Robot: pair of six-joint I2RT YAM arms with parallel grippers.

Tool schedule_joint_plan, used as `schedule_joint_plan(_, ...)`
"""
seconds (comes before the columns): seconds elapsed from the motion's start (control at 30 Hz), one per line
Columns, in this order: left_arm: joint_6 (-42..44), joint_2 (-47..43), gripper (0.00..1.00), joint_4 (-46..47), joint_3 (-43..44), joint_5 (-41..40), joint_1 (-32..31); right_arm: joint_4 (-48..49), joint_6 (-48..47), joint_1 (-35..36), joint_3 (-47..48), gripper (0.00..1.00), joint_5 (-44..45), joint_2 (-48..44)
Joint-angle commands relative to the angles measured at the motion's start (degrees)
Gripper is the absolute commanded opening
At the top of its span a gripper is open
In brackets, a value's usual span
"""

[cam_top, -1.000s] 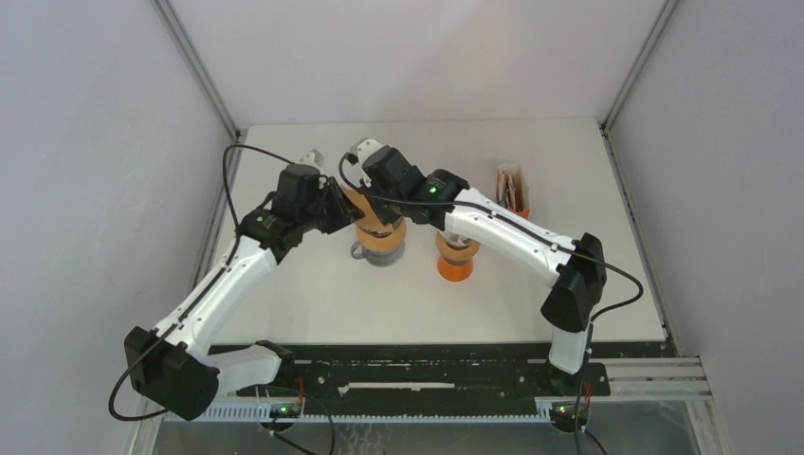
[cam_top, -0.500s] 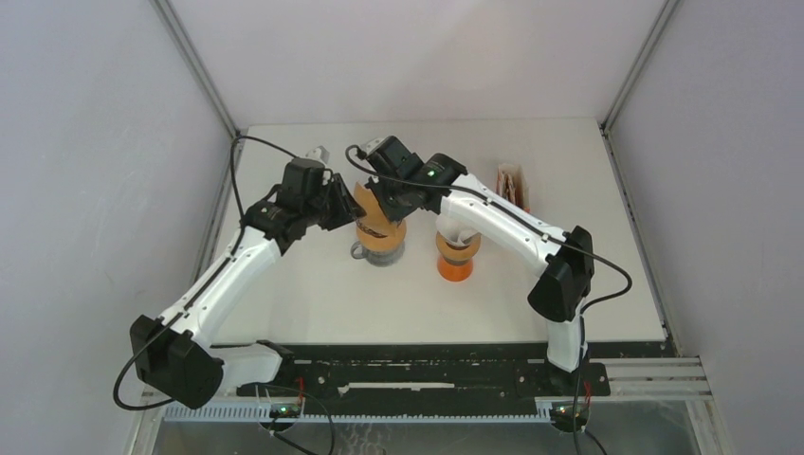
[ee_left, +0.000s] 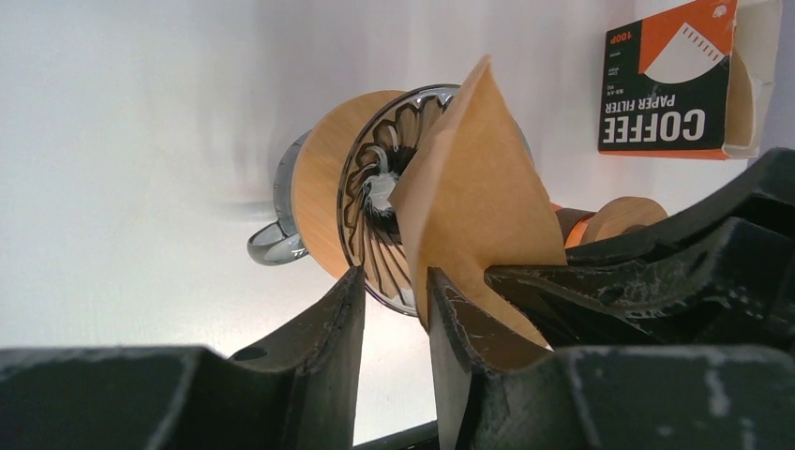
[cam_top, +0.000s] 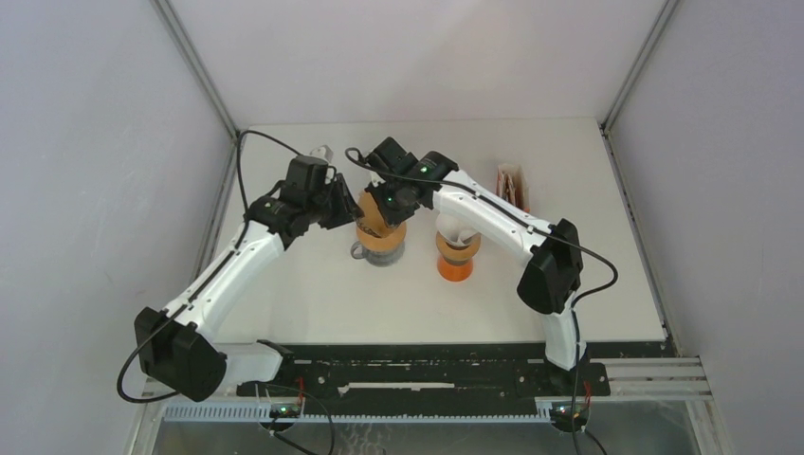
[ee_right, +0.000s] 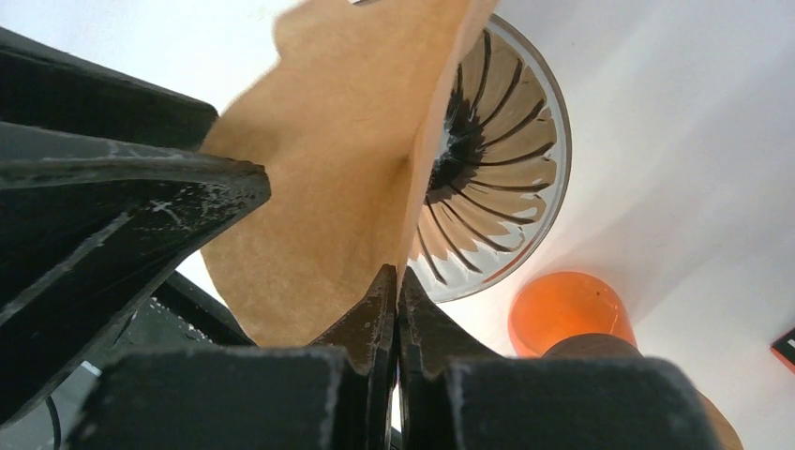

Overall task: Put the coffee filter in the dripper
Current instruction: Place the coffee filter in the coffee dripper.

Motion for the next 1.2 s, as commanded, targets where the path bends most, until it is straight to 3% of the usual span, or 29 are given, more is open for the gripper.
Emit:
schedule_joint_plan(0.0,2.7,0.8,0.35,-0.8,5.2,-1.1,-0.3,0.1,1.6,-0.7,3.2,0.07,-1.3,0.4)
schedule_joint_plan(0.13,3.6,2.3,0.35,-1.6,6.6,-1.2,-0.2,0.4,1.4,-0.7,3.4,0.09,-0.5,1.2)
schedule_joint_plan(0.5,5.2,4.4,0.37,-3.4,8.5,-2.5,-0.2,2.4,-0.1,-0.6,3.5,0.38,4.0,-0.7)
schedule_joint_plan(0.67,5.6,4.7,0.39,-3.7,8.5,-2.8,-0.2,2.8,-0.4,-0.6,3.5,0.47,6.3,-0.7)
schedule_joint_plan(1.17,6.5,5.6,0.40,-4.4,8.8,-3.4,-0.2,3.5,-0.1,-1.4,3.3,0.57,8.0,-0.2)
